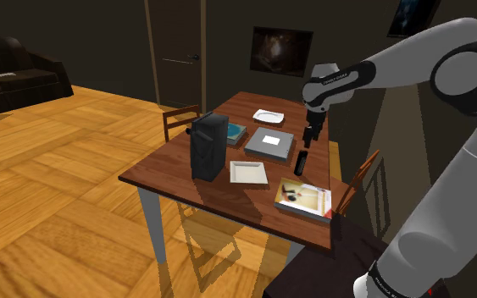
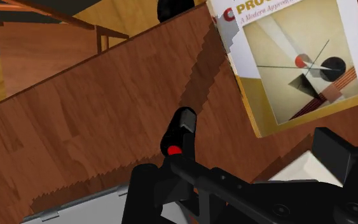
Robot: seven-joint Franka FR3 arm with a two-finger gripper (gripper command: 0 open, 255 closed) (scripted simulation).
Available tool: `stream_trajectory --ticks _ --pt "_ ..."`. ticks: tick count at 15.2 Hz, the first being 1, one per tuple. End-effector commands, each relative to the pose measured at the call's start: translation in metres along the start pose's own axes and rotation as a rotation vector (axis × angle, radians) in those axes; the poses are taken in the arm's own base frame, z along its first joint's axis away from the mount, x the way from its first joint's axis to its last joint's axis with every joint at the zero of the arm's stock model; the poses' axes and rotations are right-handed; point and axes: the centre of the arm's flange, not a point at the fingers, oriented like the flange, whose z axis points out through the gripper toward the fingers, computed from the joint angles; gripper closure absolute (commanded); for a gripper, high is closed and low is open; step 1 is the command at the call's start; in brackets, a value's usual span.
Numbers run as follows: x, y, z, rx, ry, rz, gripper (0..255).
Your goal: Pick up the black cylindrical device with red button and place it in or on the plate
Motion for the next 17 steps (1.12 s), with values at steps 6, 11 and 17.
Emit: stream_trajectory --ticks 6,11,17 --pt "0.041 0.059 0.059 0.017 -0.017 -0.012 0" --pt "0.048 0.07 0.086 0.02 -0.02 -0.014 0" --pt "0.048 0.07 0.11 0.02 -0.02 -0.014 0"
